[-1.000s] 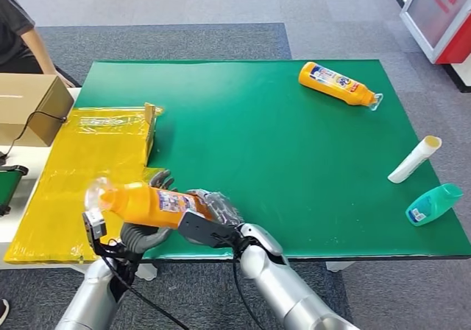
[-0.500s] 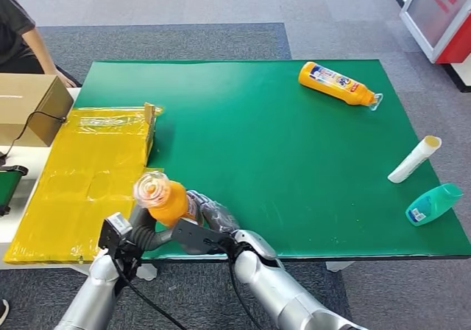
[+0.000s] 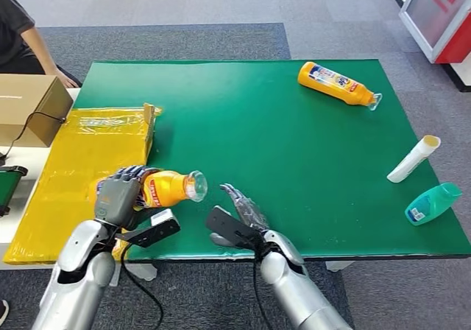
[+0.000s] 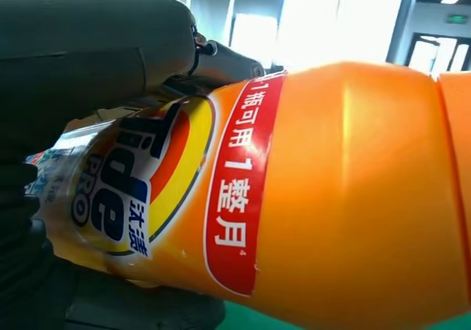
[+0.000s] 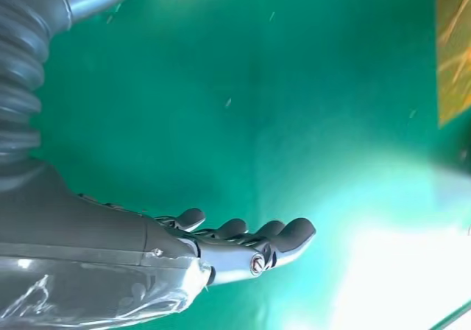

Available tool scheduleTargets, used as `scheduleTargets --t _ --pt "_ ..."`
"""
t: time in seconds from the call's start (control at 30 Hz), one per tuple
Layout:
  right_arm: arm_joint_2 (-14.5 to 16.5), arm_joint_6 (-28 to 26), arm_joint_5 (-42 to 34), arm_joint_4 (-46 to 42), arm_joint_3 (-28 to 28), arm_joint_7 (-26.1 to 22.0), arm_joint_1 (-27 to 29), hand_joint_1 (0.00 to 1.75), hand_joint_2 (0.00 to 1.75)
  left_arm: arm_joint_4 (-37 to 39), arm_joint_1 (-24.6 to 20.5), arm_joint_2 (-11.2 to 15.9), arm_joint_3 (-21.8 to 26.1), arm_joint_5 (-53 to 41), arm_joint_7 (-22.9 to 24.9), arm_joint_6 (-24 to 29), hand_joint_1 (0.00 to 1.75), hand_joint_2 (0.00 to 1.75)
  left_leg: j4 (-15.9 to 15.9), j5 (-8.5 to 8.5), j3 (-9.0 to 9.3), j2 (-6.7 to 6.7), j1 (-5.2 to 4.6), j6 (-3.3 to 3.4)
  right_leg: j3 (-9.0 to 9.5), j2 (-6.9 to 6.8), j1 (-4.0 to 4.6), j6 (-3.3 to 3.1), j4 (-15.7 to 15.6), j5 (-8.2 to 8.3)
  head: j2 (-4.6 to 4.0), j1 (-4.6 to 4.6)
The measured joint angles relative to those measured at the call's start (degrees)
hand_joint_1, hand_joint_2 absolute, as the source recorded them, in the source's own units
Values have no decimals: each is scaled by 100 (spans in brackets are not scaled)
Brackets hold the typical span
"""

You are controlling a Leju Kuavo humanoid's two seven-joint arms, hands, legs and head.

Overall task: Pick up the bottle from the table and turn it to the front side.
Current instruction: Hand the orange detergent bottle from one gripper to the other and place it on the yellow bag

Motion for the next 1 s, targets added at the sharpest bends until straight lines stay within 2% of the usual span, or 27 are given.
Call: scheduleTargets --t 0.1,0.23,0.37,0.4,0.5,0.53,0.67,0.77,0.83,0.93,1.0 --pt "-36 105 31 -179 -181 -57 68 0 175 176 -60 397 55 -477 56 407 175 175 0 2 0 1 1 -2 -3 1 1 -1 0 0 0 -1" --pt "-66 133 39 -218 -271 -174 119 0 175 940 -272 904 331 -826 52 1057 175 175 0 4 1 3 3 -6 -6 4 4 -5 1 0 0 -1" --pt "-74 134 -32 -218 -280 -259 211 0 175 1808 -500 1198 645 -1039 -6 1383 173 175 0 4 0 3 3 -6 -6 3 4 -5 1 0 0 0" --pt "-74 135 -66 -218 -281 -279 233 0 175 2002 -547 1242 707 -1053 -23 1424 144 175 0 4 0 3 2 -6 -5 3 3 -5 1 0 0 -1" --pt "-74 159 -157 -219 -282 -340 302 0 175 2533 -692 1310 840 -1043 -75 1487 15 175 0 3 -1 2 1 -5 -3 1 2 -4 0 1 0 0" --pt "-74 176 -186 -223 -282 -362 332 0 175 2696 -754 1314 880 -1027 -89 1513 0 175 0 3 -1 2 1 -4 -2 1 1 -4 0 1 0 0" --pt "-74 257 -289 -363 -275 -420 504 0 175 3196 -974 1265 1049 -854 -244 1662 0 175 0 1 1 -1 0 -3 0 0 0 -3 0 -1 0 -1" --pt "-74 293 -333 -547 -262 -398 625 0 175 3353 -1034 1110 1225 -324 -629 1502 0 175 0 1 1 -1 1 -3 1 0 1 -5 0 0 0 -1" --pt "-75 309 -351 -661 -260 -371 691 0 175 3380 -1035 964 1405 485 -1165 1043 0 175 0 2 1 -1 1 -3 1 0 1 -5 0 1 0 -1" --pt "-76 313 -373 -773 -261 -353 759 0 175 3310 -985 736 1706 1959 -2029 61 0 175 0 2 3 -1 0 -2 6 -1 0 -3 0 3 0 0" --pt "-78 307 -395 -833 -261 -349 809 0 175 3115 -840 563 1878 2938 -2408 -605 0 175 0 1 6 -1 -1 -1 8 1 -2 -3 0 3 0 1"
